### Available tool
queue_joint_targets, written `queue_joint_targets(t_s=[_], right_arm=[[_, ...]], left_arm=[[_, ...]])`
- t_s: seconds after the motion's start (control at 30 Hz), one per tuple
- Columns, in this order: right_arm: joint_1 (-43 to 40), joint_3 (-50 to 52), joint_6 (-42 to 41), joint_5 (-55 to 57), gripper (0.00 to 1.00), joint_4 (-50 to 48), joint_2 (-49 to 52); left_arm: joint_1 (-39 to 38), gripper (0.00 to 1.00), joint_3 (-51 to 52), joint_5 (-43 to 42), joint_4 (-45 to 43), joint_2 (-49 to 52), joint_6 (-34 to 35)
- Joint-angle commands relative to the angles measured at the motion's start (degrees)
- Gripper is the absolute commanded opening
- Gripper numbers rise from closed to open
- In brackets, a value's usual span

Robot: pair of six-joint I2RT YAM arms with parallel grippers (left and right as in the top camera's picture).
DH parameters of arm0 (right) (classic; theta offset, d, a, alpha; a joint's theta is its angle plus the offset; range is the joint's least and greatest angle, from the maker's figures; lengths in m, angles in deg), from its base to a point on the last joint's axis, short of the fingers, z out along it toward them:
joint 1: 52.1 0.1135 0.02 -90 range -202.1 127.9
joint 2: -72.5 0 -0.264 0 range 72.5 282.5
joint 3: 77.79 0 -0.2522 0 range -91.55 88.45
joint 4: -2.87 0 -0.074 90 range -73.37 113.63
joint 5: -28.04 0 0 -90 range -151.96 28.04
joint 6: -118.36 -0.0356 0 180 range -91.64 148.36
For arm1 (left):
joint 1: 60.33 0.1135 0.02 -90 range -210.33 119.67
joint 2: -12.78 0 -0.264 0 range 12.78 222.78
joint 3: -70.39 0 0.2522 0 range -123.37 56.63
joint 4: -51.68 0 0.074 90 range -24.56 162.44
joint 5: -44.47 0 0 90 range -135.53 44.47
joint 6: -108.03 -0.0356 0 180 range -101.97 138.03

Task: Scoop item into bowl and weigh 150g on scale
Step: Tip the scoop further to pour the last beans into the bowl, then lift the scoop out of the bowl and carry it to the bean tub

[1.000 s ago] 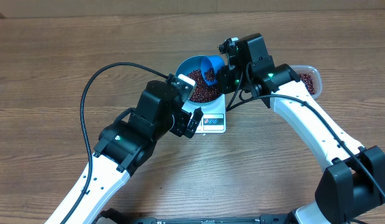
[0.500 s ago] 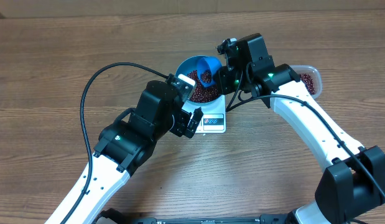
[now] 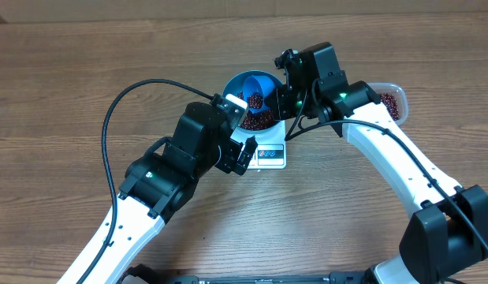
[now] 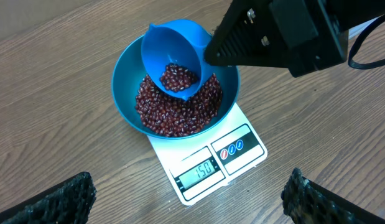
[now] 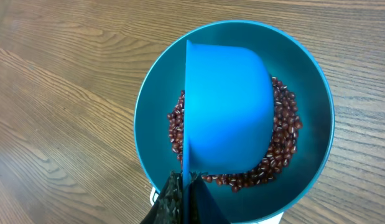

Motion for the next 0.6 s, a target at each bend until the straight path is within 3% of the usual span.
queue_joint_targets(t_s=[0.0,0.37,0.57], right_arm=[[0.1,-0.3,-0.9,-0.9,0.04,-0.3,-4.9],[-0.1,-0.3,-0.9,8.4,0.04,0.6,-16.2],[-4.3,-0.3,-0.9,13.7,0.04,4.3,-19.9]], left_arm=[[0.2,1.0,-1.5,-0.2,0.0,0.1,0.2],[0.2,1.0,-1.5,-0.2,0.0,0.1,0.2],[0.2,1.0,-1.5,-0.2,0.0,0.1,0.2]])
